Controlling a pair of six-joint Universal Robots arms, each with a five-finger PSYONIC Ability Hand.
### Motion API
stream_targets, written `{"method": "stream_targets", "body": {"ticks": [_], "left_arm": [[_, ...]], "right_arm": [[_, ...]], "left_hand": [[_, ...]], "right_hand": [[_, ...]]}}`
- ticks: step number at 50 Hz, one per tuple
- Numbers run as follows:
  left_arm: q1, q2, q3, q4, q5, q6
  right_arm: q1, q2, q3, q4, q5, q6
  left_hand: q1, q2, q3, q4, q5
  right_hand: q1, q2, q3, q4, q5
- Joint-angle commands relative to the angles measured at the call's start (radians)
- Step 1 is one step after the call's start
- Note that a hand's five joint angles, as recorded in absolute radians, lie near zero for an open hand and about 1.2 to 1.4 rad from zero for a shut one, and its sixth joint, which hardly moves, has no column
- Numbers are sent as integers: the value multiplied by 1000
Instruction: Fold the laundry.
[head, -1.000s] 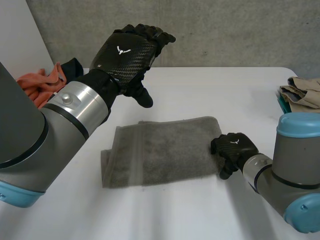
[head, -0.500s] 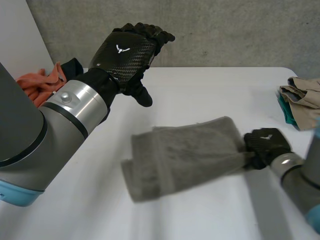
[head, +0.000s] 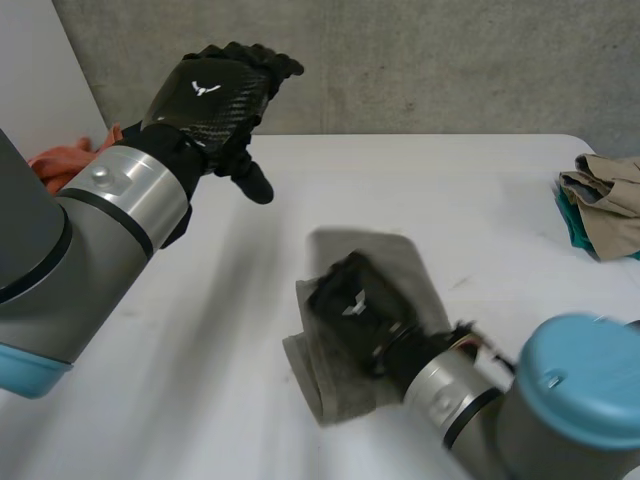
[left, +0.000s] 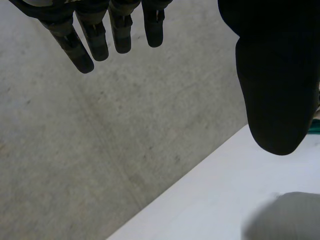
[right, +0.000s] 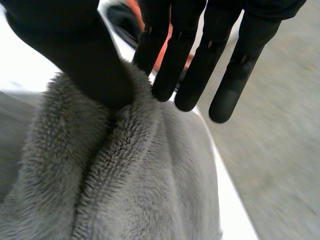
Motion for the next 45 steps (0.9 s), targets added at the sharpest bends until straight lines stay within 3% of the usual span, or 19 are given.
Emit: {"method": "stream_targets", "body": {"ticks": [1,4,7,8,12,14,19,24,28,36,40,45], "left_arm": [[11,-18,21,-50,-20,-18],[8,-53,54,-68,-26,-23],[4,-89,91,-87,-36,-37],[-5,-113,120,-105,-45,-53],[-67,-194,208,-177,-74,-104],[-101,-236,248,-217,-86,-121],[-202,-375,363,-349,-151,-175],[-294,-542,462,-455,-287,-237],[-327,-635,498,-499,-390,-290],[-335,-730,499,-539,-485,-322],[-322,-741,478,-542,-494,-313],[-302,-738,457,-532,-493,-293]], "right_arm": [[-8,57,-77,96,79,-8],[-52,3,-112,176,141,123],[-109,-58,-132,222,134,283],[-152,-93,-155,255,117,406],[-251,-120,-223,370,51,658],[-278,-94,-259,426,19,705],[-304,26,-393,582,-17,653],[-299,176,-525,745,-6,521],[-284,268,-585,803,-15,506],[-241,370,-602,780,12,466],[-240,368,-568,713,63,394],[-237,342,-524,644,68,334]], "left_hand": [[-13,-29,6,14,-49],[-13,-29,6,14,-49],[-13,-29,6,14,-49],[-13,-29,6,14,-49],[-13,-29,6,14,-49],[-13,-29,6,14,-49],[-13,-29,6,14,-49],[-13,-29,6,14,-49],[-13,-29,6,14,-49],[-13,-29,6,14,-49],[-13,-29,6,14,-49],[-13,-29,6,14,-49]], "right_hand": [[-845,-925,-926,-932,-932],[-845,-925,-926,-932,-932],[-845,-925,-926,-932,-932],[-845,-925,-926,-932,-932],[-845,-925,-926,-932,-932],[-845,-925,-926,-932,-932],[-845,-925,-926,-932,-932],[-845,-925,-926,-932,-932],[-845,-925,-926,-932,-932],[-845,-925,-926,-932,-932],[-845,-925,-926,-932,-932],[-845,-925,-926,-932,-932]]}}
